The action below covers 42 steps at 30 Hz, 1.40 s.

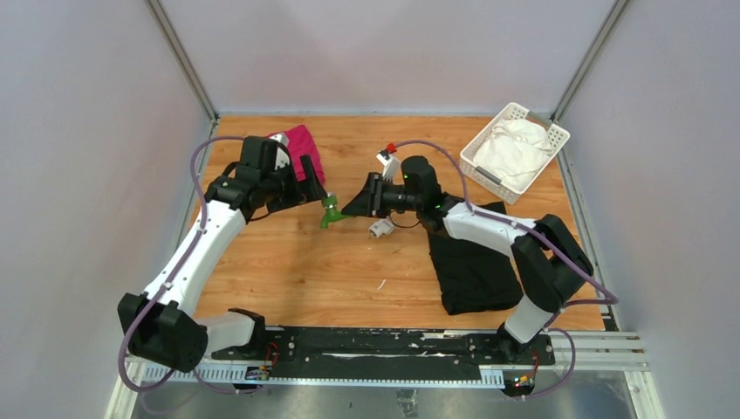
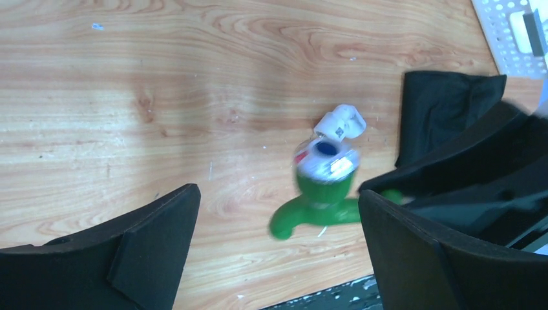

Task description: Install the water faucets

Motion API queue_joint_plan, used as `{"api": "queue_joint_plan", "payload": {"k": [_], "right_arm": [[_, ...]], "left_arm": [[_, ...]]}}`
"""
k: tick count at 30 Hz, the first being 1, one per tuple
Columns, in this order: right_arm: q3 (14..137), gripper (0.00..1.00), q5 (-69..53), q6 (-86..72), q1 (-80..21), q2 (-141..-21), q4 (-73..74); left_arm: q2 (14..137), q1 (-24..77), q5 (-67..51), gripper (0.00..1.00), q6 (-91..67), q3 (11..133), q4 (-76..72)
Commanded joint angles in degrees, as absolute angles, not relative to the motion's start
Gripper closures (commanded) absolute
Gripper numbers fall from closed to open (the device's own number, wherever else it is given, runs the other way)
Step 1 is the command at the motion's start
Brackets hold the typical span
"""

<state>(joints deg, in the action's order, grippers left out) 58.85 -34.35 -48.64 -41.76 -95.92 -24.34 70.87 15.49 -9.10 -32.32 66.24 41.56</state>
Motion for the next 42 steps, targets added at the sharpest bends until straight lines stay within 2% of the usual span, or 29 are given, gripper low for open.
{"api": "queue_joint_plan", "payload": {"k": [1,5,9,15,20,29,36,42], "right_arm": [[56.4,1.0,-40.5,-48.2,-37.2,-89.9,-24.6],[55.4,1.0,-44.0,-49.6,-34.4,-87.6,-24.8],[53.8,1.0,-48.2,-55.3,-32.5,-86.4,-31.0],[51.9,1.0,-51.9,-63.0,-32.1,-86.9,-41.0],[51.2,1.0,-53.3,-68.5,-32.1,-88.6,-48.2],[51.9,1.0,-54.0,-78.7,-33.4,-95.7,-63.1],[54.2,1.0,-53.8,-80.7,-34.2,-98.3,-66.3],[55.8,1.0,-54.6,-81.0,-35.5,-99.6,-67.1]], "left_arm": [[64.2,15.6,-11.5,0.0,-24.4,63.9,39.9],[58.3,15.3,-11.6,0.0,-25.0,59.5,34.7],[56.0,12.8,-27.1,0.0,-28.0,55.8,29.7],[54.6,8.5,-47.8,0.0,-43.8,44.2,5.4],[53.7,8.3,-53.2,0.0,-52.0,38.9,-7.8],[53.9,8.3,-54.2,0.01,-64.4,33.4,-24.9],[55.4,8.3,-54.9,0.23,-68.9,32.1,-30.2],[56.9,8.9,-54.8,0.34,-70.6,31.3,-32.0]]}}
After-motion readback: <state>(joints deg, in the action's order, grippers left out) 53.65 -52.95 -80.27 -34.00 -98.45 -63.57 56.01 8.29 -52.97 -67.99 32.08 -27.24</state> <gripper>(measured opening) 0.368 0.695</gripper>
